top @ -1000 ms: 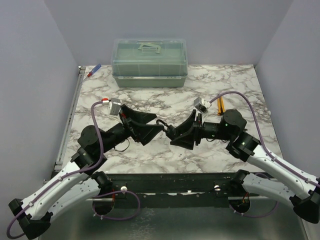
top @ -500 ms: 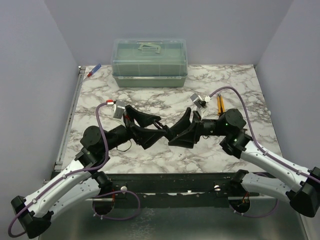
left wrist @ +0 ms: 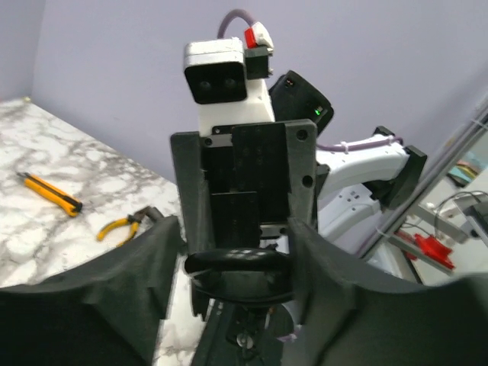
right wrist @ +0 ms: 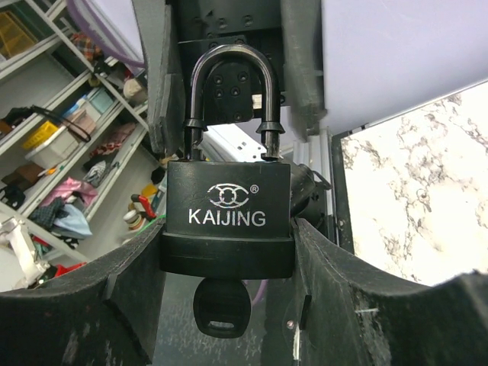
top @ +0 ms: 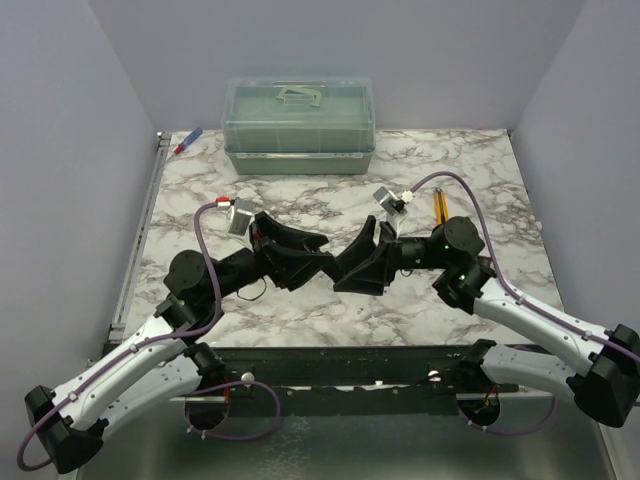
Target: Unlock with the key
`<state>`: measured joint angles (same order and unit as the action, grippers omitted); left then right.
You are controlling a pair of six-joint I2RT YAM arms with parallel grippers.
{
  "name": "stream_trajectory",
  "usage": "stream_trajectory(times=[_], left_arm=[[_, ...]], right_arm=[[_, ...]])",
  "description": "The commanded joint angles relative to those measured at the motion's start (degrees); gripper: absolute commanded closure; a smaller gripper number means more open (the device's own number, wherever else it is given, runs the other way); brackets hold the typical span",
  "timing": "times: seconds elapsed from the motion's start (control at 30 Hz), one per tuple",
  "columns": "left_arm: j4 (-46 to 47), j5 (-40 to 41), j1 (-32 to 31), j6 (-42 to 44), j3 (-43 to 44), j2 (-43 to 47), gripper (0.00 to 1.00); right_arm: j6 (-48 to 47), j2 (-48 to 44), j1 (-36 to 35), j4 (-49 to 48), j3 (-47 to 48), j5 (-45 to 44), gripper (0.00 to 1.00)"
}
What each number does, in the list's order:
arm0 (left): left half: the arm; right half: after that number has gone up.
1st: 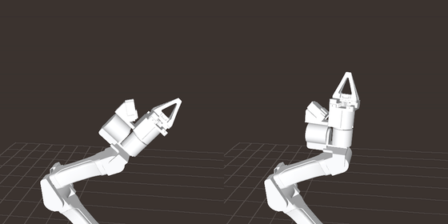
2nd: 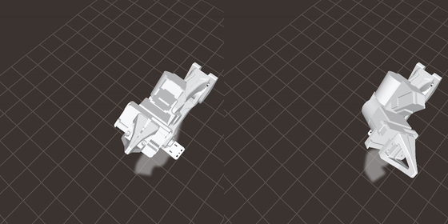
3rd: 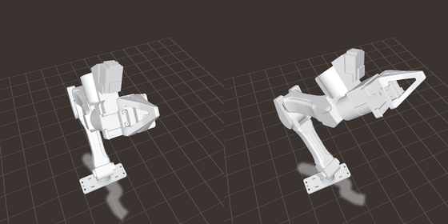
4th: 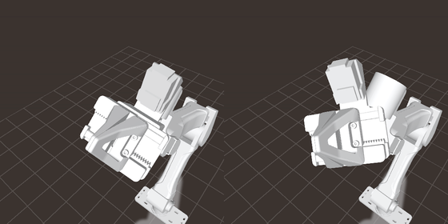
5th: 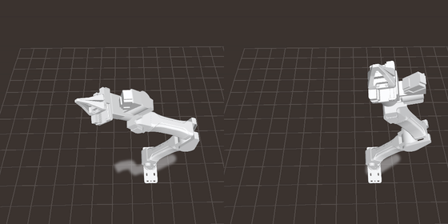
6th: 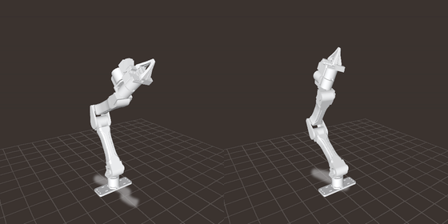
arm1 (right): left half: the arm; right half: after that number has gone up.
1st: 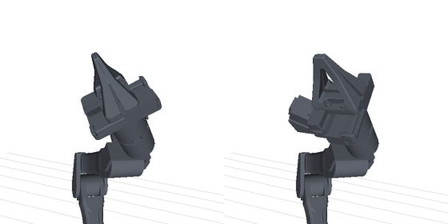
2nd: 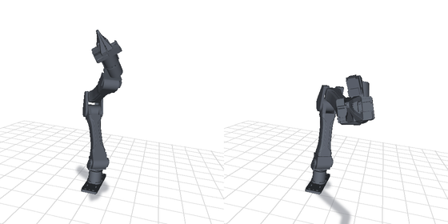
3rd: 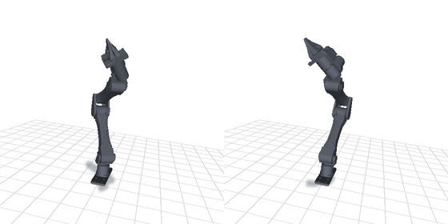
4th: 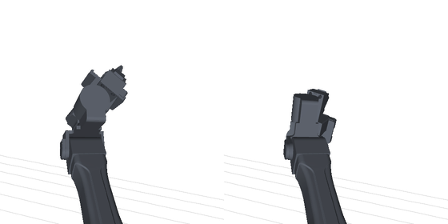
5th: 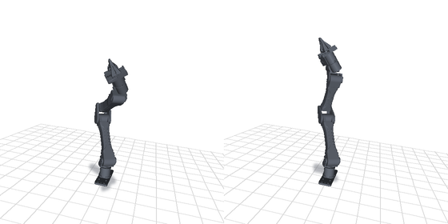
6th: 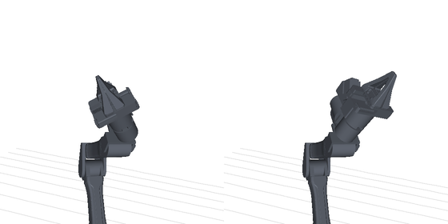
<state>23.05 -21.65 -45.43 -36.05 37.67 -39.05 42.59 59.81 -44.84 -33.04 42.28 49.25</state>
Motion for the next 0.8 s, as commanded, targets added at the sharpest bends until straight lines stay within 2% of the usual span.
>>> stream_trajectory(times=[0.0, 0.1, 0.13, 0.3, 0.5, 0.77], left_arm=[[2.6, -0.9, 0.2, -1.5, -0.5, -1.0, 0.53], [2.5, -0.9, 0.2, -2.7, -0.9, -1.3, 0.73], [2.3, -0.6, 0.2, -3.1, -1.3, -1.2, 0.76], [-0.9, 2.9, 0.2, -5.0, -2.4, -1.3, 0.81], [-8.4, 12.4, 0.2, -9.3, -2.4, -2.8, 0.83], [-20.4, 28.1, 0.2, -23.9, 0.6, -6.8, 0.83]], right_arm=[[0.2, -0.3, 0.0, -5.3, 0.2, 0.6, 0.99], [-2.0, -0.8, 0.0, -2.2, 0.6, -1.7, 0.99], [-3.0, -1.1, 0.0, -0.5, 1.0, -3.1, 0.99], [-9.3, -2.3, 0.1, 8.0, 2.3, -10.1, 0.99], [-17.2, -3.2, 0.0, 17.4, 3.9, -20.5, 0.99], [-25.7, -1.1, 0.1, 25.8, 5.7, -31.7, 0.99]])
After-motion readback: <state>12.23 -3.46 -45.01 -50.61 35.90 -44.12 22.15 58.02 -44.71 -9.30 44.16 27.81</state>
